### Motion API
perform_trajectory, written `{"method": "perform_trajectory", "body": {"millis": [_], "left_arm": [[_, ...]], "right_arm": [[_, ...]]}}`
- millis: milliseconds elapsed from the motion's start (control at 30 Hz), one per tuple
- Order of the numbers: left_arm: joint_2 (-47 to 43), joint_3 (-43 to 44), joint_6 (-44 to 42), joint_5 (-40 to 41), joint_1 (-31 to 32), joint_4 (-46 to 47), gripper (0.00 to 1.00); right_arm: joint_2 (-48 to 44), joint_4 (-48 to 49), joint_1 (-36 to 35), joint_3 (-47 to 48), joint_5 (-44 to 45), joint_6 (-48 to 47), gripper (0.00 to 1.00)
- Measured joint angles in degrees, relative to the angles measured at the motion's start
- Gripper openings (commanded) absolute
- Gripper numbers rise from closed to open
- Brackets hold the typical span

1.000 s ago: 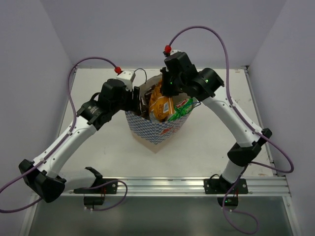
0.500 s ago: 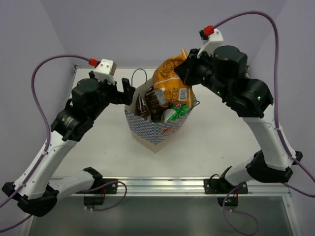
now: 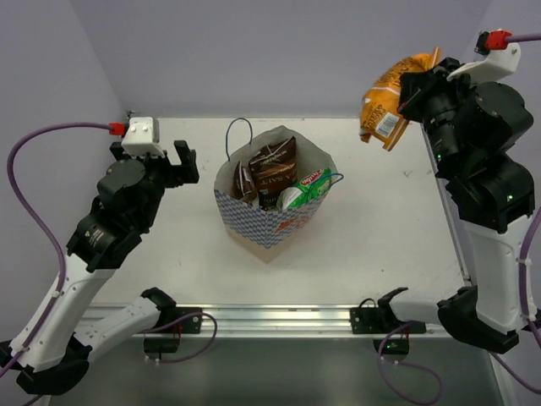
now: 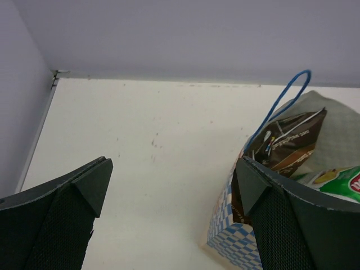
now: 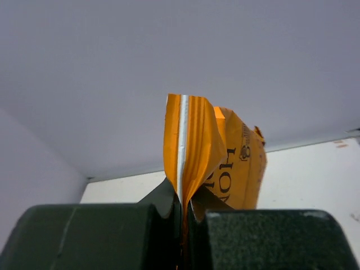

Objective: Take the snacks out of the paper bag

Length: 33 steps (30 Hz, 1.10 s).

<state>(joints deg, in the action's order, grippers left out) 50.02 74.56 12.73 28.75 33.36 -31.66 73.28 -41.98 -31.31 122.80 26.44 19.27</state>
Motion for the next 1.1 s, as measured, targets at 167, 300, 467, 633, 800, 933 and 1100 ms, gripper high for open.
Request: {"method": "perform_trajectory", "body": {"millis": [167,300,467,633,800,933,1100], "left_arm": [[-3.9,-6.1,1.9,4.5,0.0,-2.4,1.0],[-8.0,-11.9,4.4,5.4,0.0,-5.0,1.0],[-10.2,-15.0,7.5,4.7,-0.1,-7.8,1.0],[-10.1,-15.3,9.2,3.9,-0.2,-9.1,1.0],[-9.5,-15.2,9.4,3.1,-0.2,-10.1,1.0],[-8.2,-14.7,9.4,1.9,-0.2,-10.6,1.0],[-7.4,-14.4,9.0,-1.2,-0.2,-10.0,1.0]], "right_arm": [[0.1,0.1,11.1,-6.6,-0.7,2.7,0.0],[3.1,0.2,19.0,-12.3,-3.9,5.9,0.0],[13.8,0.6,25.3,-14.8,-10.3,9.0,0.0],[27.8,4.3,27.9,-12.8,-18.4,9.9,0.0],[39.9,11.9,29.7,-8.1,-29.6,13.5,0.0],[42.4,23.1,33.0,-13.7,-38.8,20.2,0.0],[42.4,33.3,38.1,-26.1,-44.5,24.2,0.05]]}}
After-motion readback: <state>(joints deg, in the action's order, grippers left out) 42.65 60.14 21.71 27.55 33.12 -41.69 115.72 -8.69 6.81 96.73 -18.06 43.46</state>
